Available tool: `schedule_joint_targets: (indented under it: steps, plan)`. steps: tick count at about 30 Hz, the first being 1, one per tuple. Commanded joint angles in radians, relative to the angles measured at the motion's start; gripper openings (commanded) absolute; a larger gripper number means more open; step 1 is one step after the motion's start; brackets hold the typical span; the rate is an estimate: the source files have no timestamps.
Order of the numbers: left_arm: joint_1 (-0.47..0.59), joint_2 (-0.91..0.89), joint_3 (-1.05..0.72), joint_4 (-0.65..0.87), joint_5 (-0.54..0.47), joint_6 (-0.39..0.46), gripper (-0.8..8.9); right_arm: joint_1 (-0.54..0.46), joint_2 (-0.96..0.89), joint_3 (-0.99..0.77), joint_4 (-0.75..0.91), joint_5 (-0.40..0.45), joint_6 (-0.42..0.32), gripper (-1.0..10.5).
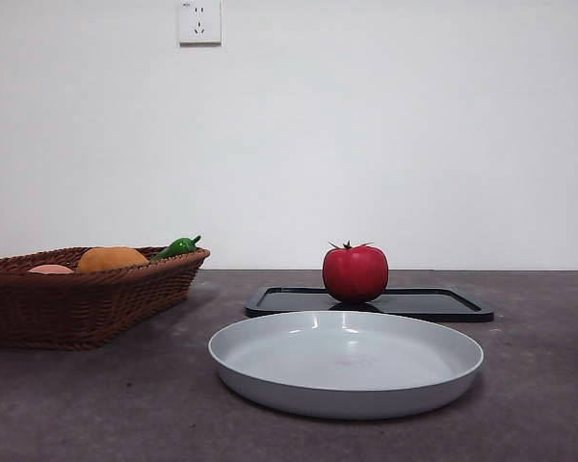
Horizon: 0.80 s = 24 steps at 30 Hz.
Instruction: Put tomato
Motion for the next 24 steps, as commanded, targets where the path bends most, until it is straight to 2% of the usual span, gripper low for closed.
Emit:
schedule_joint_targets:
  steps: [1,6,9,17,21,24]
  plan:
    - [-0.005,0.006,0.015,0.010,0.006,0.008,0.08,0.007,0.006,0.008,0.013,0.000,0.003,0.1]
    - [-0.004,0.006,0.015,0.019,0.003,0.010,0.08,0.007,0.006,0.008,0.013,-0.001,0.003,0.1]
    - [0.024,-0.020,0.014,0.061,-0.064,0.061,0.08,0.007,0.006,0.008,0.013,-0.001,0.003,0.1]
    - [0.226,-0.212,-0.063,0.481,-0.292,0.084,0.08,0.007,0.006,0.008,0.013,-0.001,0.003,0.1]
    - [0.320,-0.336,-0.196,0.677,-0.472,0.084,0.08,0.007,0.006,0.008,0.013,-0.001,0.003,0.1]
    - [0.366,-0.427,-0.312,0.762,-0.558,0.084,0.08,0.007,0.006,0.008,0.013,-0.001,0.003,0.1]
